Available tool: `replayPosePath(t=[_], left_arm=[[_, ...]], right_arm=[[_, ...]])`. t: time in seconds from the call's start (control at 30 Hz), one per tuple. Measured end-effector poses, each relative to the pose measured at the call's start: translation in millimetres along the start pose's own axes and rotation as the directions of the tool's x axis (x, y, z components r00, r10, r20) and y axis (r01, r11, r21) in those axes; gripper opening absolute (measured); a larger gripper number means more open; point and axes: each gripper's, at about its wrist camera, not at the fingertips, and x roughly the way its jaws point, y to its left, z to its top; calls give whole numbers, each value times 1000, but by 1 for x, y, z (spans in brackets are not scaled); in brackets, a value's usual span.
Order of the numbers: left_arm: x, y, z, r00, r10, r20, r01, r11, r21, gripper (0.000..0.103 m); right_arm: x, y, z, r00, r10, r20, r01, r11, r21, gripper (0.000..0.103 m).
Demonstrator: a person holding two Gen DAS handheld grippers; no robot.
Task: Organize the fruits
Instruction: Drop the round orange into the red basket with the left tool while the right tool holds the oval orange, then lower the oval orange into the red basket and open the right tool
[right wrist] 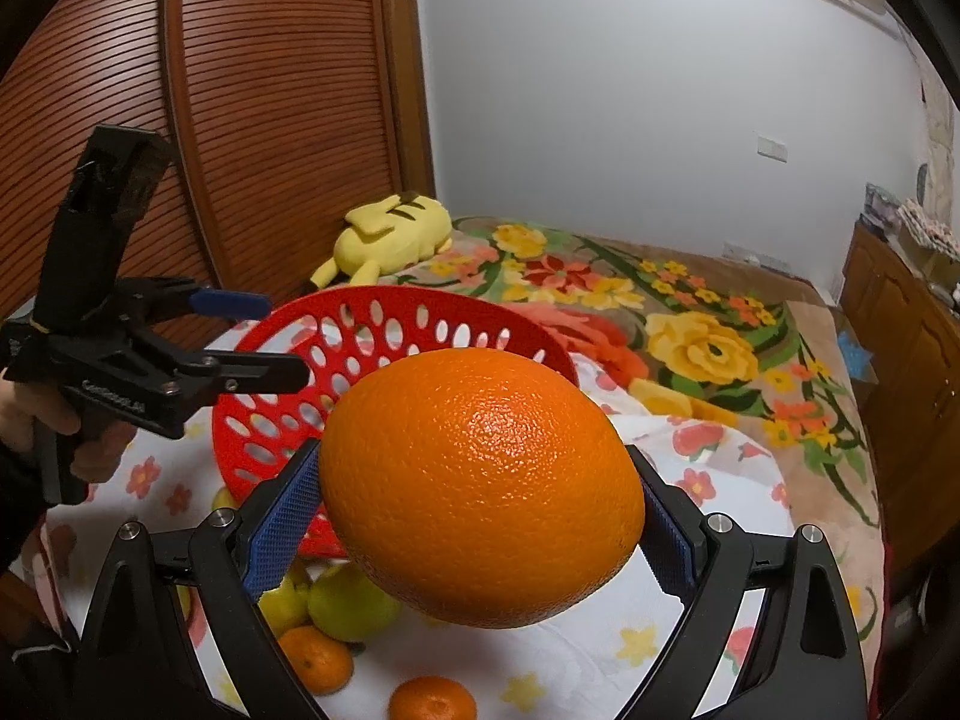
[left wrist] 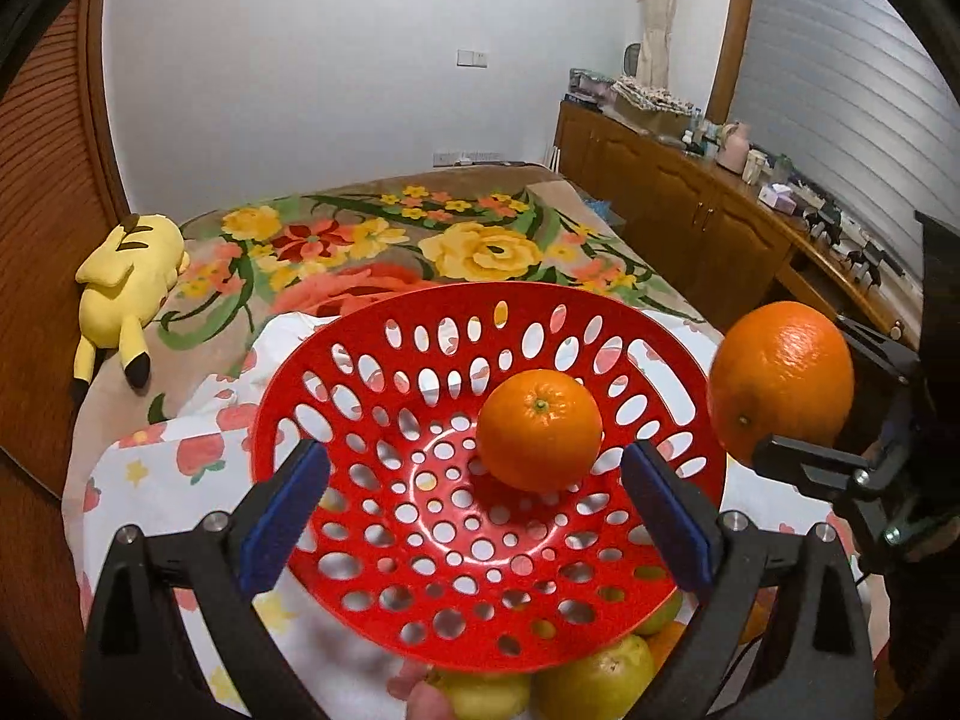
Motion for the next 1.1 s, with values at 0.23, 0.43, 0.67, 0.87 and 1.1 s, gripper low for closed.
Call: replayPosePath(t=[0.23, 0.43, 0.67, 0.87, 1.1], left_arm=[[-13, 16, -13, 1000, 2, 24, -2, 1000, -9, 98], [-22, 35, -24, 999, 16, 40, -15, 1000, -26, 98], [-30, 59, -34, 998, 38, 53, -37, 999, -34, 98], [-37, 77, -46, 996, 53, 65, -50, 997, -53, 98], [-37, 90, -63, 997, 53, 62, -49, 996, -70, 98]], right_arm=[[16, 12, 8, 1000, 18, -21, -18, 1000, -25, 96], [35, 33, 15, 998, 39, -55, -42, 998, -55, 96], [57, 61, 16, 992, 69, -107, -79, 993, -84, 96], [75, 82, 14, 986, 80, -145, -94, 991, -94, 96], [87, 95, 9, 983, 70, -172, -89, 990, -107, 96]])
